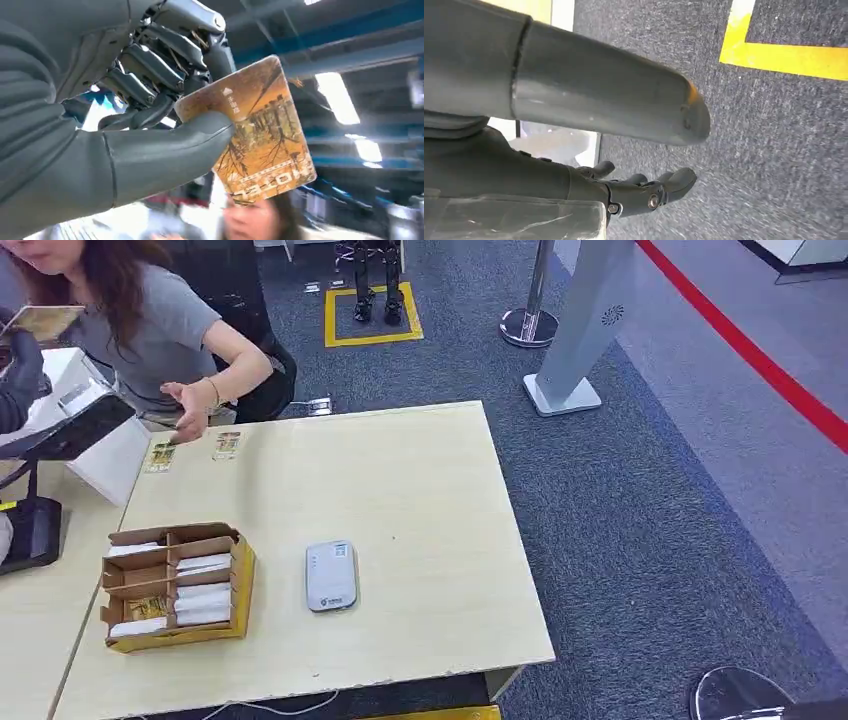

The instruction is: Pass the card to the sensor for recognition and then transmit it.

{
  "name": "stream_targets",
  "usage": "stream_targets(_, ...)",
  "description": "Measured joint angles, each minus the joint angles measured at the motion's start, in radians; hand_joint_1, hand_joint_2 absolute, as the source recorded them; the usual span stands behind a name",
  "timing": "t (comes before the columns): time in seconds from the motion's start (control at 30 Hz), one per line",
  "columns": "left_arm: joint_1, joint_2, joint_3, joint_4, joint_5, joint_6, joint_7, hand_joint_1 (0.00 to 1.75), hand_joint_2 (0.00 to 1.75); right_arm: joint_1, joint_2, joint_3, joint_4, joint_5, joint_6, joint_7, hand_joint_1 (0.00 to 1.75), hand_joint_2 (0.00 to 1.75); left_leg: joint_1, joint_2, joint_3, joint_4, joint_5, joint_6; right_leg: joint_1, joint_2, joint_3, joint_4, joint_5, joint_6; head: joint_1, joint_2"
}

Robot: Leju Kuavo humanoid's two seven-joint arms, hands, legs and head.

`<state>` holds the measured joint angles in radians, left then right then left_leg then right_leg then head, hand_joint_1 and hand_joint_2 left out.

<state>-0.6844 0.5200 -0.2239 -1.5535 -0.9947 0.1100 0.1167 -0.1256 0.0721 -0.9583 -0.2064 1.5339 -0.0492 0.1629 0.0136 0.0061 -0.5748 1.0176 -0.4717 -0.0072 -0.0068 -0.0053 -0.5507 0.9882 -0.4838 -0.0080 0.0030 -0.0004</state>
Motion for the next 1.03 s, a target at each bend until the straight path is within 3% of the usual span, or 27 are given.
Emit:
stream_targets(0.13, -0.037, -0.001, -0.001, 0.215, -0.103, 0.094, -0.043, 1.75, 1.75, -0.011, 0.003, 0.019, 0.0, 0.005, 0.004, 0.013, 0.0, 0.0, 0.0, 0.0, 0.0, 0.0, 0.0, -0.001, 0.0, 0.001, -0.001, 0.0, 0.0, 0.0, 0.0, 0.0)
stream_targets(0.3, -0.061, -0.018, -0.015, 0.374, -0.165, 0.114, -0.045, 1.75, 1.75, -0.011, 0.004, 0.027, 0.001, 0.005, 0.004, 0.013, 0.0, 0.0, 0.0, 0.0, -0.001, 0.0, 0.0, 0.0, 0.0, 0.001, -0.001, 0.0, 0.0, 0.0, 0.0, 0.0)
stream_targets(0.5, -0.084, -0.043, -0.037, 0.468, -0.191, 0.114, -0.045, 1.75, 1.75, -0.01, 0.008, 0.028, 0.001, 0.005, 0.004, 0.014, 0.0, 0.0, -0.001, 0.0, -0.001, 0.0, 0.0, 0.0, 0.0, 0.002, -0.001, 0.0, 0.0, 0.0, 0.0, 0.0)
stream_targets(0.8, -0.104, -0.072, -0.067, 0.531, -0.203, 0.123, -0.047, 1.75, 1.75, -0.007, 0.012, 0.031, 0.002, 0.005, 0.004, 0.014, 0.0, 0.0, 0.0, 0.001, -0.001, 0.0, 0.0, 0.0, 0.0, 0.002, -0.001, 0.0, 0.0, 0.0, 0.0, 0.0)
stream_targets(0.83, -0.105, -0.074, -0.067, 0.535, -0.203, 0.123, -0.047, 1.41, 1.75, -0.007, 0.012, 0.032, 0.002, 0.005, 0.004, 0.014, 0.0, 0.0, 0.0, 0.001, -0.001, 0.0, 0.0, 0.0, 0.0, 0.002, -0.001, 0.0, 0.0, 0.0, 0.0, 0.0)
stream_targets(0.87, -0.105, -0.076, -0.069, 0.538, -0.203, 0.123, -0.047, 0.02, 1.75, -0.006, 0.012, 0.034, 0.002, 0.004, 0.004, 0.014, 0.0, 0.0, 0.0, 0.001, -0.001, 0.0, 0.0, 0.0, 0.0, 0.002, -0.001, 0.0, 0.0, 0.0, 0.0, 0.0)
stream_targets(1.03, -0.105, -0.079, -0.077, 0.549, -0.21, 0.145, -0.047, 0.0, 1.75, -0.005, 0.012, 0.04, 0.002, 0.003, 0.004, 0.014, 0.0, 0.0, 0.0, 0.001, -0.001, 0.0, 0.0, 0.0, 0.0, 0.002, -0.001, 0.0, 0.0, 0.0, 0.0, 0.0)
